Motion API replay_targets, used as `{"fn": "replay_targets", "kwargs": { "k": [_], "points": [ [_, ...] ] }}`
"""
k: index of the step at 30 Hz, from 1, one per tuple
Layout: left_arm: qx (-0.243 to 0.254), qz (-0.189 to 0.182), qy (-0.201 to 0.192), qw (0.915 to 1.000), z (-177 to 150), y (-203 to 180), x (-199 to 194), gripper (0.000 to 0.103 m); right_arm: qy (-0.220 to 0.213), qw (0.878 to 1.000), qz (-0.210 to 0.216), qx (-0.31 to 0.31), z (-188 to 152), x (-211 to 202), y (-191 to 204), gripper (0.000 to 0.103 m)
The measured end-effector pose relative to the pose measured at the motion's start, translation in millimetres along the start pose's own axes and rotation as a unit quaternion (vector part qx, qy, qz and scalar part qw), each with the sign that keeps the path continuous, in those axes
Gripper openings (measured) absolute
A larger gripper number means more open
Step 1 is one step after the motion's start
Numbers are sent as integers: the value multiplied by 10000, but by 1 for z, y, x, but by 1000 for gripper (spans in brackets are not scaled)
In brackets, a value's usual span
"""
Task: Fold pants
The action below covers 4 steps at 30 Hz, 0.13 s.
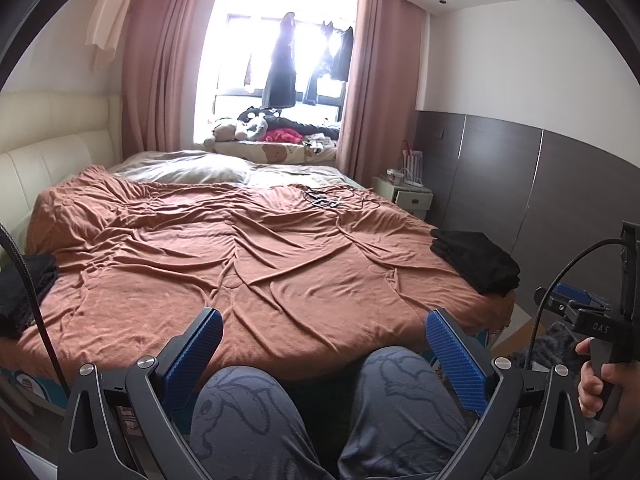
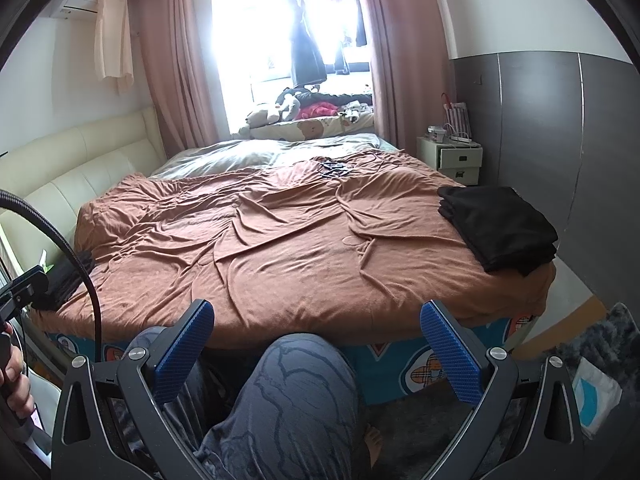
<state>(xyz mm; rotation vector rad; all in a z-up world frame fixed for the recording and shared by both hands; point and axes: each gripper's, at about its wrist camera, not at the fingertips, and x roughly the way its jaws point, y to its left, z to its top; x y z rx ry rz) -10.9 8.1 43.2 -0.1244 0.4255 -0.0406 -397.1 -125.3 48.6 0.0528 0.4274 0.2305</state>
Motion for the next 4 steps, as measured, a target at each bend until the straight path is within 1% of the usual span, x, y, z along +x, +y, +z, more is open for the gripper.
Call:
{"fn": "replay_targets", "kwargs": {
  "k": [4],
  "points": [
    [-27,1,-3,10000,0,-3,1,102,27,10000,-6,-28,-3,-2,-4,103]
  ]
}}
